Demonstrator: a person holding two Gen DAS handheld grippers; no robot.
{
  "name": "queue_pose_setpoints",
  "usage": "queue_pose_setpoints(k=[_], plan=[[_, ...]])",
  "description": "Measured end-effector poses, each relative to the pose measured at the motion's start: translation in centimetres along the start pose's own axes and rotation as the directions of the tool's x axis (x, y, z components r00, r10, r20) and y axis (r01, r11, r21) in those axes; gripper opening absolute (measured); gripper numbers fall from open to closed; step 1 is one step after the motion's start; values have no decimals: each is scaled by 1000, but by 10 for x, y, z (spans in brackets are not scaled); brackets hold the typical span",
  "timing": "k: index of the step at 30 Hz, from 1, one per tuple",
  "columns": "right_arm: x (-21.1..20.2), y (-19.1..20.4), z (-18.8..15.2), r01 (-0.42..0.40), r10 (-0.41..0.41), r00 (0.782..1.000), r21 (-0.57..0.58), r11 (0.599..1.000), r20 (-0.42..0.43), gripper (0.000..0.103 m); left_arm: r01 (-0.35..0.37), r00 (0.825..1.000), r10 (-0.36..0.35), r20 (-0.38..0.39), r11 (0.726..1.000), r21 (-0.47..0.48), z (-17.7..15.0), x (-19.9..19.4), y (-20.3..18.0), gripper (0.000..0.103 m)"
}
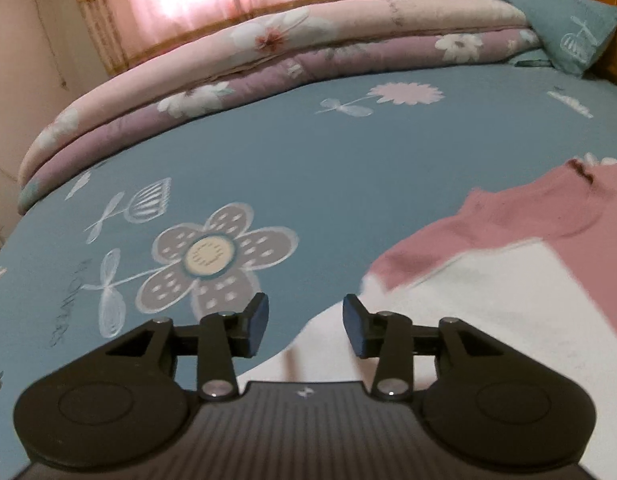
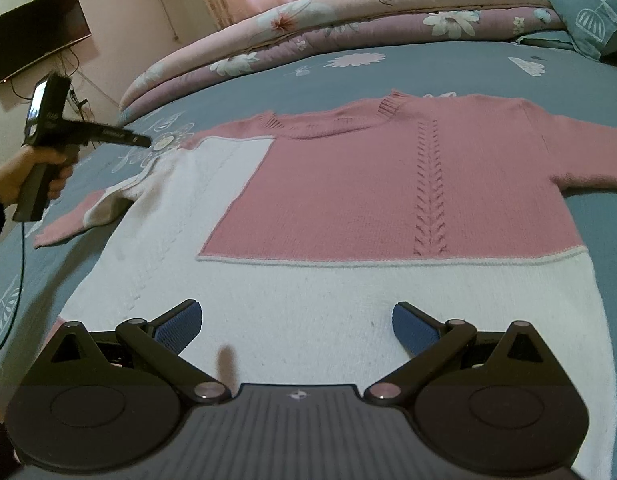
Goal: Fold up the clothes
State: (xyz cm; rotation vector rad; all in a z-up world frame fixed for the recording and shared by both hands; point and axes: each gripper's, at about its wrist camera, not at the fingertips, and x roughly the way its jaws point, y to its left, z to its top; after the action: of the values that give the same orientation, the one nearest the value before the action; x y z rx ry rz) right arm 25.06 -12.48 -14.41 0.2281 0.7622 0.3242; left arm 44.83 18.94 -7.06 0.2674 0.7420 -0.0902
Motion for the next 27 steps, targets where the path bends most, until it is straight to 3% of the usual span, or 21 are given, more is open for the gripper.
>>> queue_pose_setpoints(k=[4,7,11,15,18,22,23,26,27], plan=[[0,-1,1,-4,4,1000,4,1000,0,103,-8,999,7,-44,999,-37,-12,18,23,45],[2,-1,2,-2,2,1000,-3,1000,-1,103,25,996,-25,-88,1000,-8,-23,36,28,46],[2,0,2,1,-1,1000,-16,1000,-2,103,25,998,-23,-56,999,22,-33,43,31,63],[3,1,1,6,-6,1000,-29,1000,-3,103,120,984,-130,-123,989,-86,-29,47,50,61],[4,2,1,11,-11,1000,-40,999,-3,103,151,977,-160,-139,986,-73,-27,44,50,54],[5,4,0,18,-18,1000,-55,998,-3,103,145,977,-144,-159,989,-5,-27,41,46,55],[5,4,0,20,-20,1000,-59,998,-3,103,145,976,-145,-162,989,-14,-27,41,46,54],[5,6,-1,25,-25,1000,-70,997,-4,103,137,977,-138,-163,990,-18,-26,40,41,31],[5,6,-1,25,-26,1000,-73,997,-4,103,98,982,-97,-163,995,0,-25,40,35,12]])
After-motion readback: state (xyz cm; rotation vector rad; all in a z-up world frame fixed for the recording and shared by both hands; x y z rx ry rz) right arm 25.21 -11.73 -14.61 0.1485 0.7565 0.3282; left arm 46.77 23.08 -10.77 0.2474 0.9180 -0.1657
